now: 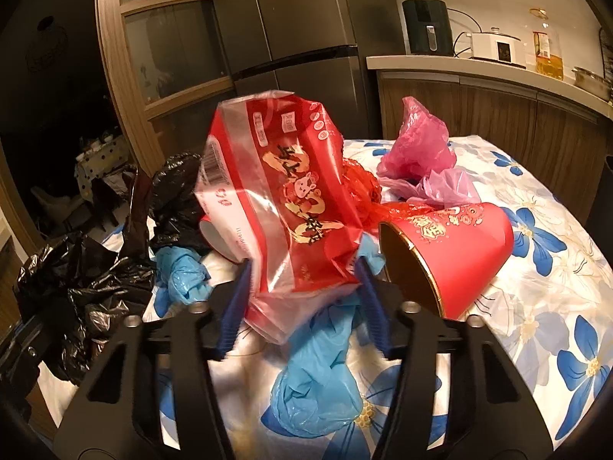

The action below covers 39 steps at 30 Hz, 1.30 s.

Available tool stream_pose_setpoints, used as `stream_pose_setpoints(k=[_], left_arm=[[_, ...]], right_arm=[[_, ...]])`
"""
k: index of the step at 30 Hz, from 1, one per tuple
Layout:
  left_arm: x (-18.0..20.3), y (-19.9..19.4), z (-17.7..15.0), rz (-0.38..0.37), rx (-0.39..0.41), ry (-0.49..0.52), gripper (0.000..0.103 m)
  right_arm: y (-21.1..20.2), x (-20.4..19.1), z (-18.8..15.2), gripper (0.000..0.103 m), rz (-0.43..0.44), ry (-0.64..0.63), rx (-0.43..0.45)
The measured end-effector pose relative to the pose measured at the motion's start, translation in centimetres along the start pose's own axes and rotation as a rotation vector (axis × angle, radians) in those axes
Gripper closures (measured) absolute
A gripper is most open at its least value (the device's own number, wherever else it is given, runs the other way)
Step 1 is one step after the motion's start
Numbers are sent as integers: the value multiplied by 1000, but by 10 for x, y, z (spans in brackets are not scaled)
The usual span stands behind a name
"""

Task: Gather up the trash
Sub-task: 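Grasp the black plastic bag with the left gripper while the right gripper grasps the red snack bag, then carry the black bag and red snack bag over the black trash bin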

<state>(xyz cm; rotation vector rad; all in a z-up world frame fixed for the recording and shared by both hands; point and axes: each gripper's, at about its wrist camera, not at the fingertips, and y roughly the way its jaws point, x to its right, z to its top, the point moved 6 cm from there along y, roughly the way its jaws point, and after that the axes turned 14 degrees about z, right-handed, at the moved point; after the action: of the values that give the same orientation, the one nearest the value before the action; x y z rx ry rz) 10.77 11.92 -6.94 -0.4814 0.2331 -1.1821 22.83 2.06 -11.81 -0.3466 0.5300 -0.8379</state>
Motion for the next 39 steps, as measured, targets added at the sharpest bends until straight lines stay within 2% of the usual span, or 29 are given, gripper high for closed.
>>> stream_pose_setpoints(k=[1,2,6,12,20,24,30,35,39], left_arm=[[0,1,1,1,-2,0,81],[0,0,1,2,-2,1,81],[1,1,3,7,0,5,82],[-2,-5,9,15,5,-1,82],[6,-28,32,26,62,24,82],[17,-33,41,-3,58,19,82],[61,-39,49,-56,68,63,82],[123,-43,52,-147,77,113,82],[182,-46,59,-226,104,162,82]], right_arm=[[2,1,-1,69,-3,0,-8],[3,1,-3,74,-4,0,-20],[2,1,-7,85,-2,-13,-25],[-32,-4,1,87,-3,-26,37],[-90,-15,18,87,3,-68,117],[-118,-15,27,87,-1,-84,156],[-160,3,33,87,-58,-99,200],[-200,42,34,87,-135,-75,241],[-238,83,36,87,-230,-40,295]])
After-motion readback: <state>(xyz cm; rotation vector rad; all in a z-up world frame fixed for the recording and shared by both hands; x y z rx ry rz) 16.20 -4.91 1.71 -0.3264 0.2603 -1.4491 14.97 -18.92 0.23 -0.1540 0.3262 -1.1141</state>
